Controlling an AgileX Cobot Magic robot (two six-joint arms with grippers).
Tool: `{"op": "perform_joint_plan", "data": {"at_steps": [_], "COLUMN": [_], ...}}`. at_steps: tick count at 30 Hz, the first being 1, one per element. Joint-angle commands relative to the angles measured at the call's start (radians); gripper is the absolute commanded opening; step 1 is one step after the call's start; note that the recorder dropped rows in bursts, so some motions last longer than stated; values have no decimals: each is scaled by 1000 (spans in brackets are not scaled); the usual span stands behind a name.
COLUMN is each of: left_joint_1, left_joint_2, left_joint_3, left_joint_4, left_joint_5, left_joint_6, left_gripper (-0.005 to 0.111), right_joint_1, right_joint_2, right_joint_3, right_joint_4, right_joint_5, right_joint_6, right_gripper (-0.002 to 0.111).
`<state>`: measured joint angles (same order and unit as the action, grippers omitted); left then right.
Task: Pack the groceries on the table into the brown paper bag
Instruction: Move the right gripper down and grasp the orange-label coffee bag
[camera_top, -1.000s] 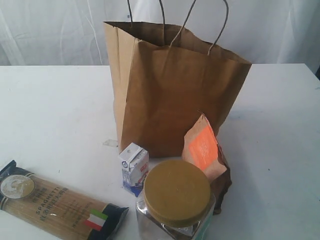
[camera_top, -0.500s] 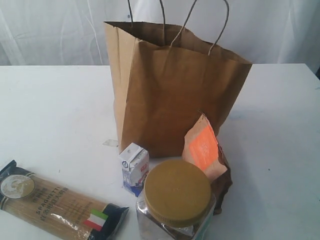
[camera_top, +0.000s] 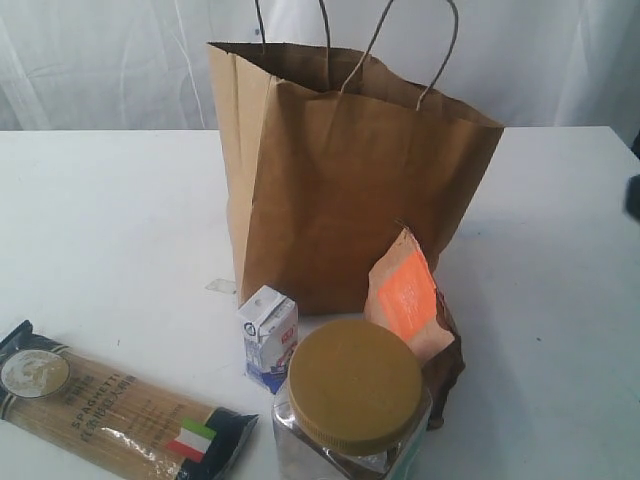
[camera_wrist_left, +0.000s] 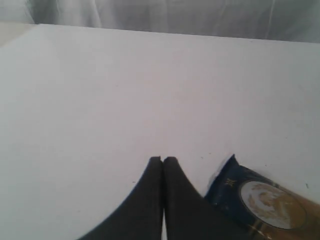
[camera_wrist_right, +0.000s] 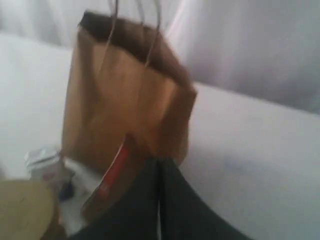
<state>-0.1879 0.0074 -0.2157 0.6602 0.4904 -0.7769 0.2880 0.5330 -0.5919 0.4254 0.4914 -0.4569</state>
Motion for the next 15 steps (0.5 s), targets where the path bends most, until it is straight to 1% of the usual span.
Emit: {"op": "perform_joint_plan", "data": {"at_steps": [1,4,7,9,13,15], "left_joint_1": [0,0,0,0,0,0], "left_joint_2": [-7,-7,-7,-7,-7,-7], "left_joint_3": [88,145,181,198,216,216], "left_joint_4": [-66,-78,-73,-73,-73,-83], "left_joint_5": [-149,-154,-208,-238,-181,-177], "left_joint_6": [-19,-19,-19,-19,-21,-17], "left_gripper": [0,0,0,0,0,0], "right_joint_1": [34,53,67,73,73,73], "right_joint_2": [251,369,451,487,556,589], "right_joint_3": [-183,-280,-336,-350,-353,-353], "right_joint_4": [77,104,91,88,88,92], "right_joint_5": [311,431,486,484,425,396], "right_joint_6": [-120,-110,-66,-62,-62,-65], "right_gripper": [0,0,0,0,0,0]}}
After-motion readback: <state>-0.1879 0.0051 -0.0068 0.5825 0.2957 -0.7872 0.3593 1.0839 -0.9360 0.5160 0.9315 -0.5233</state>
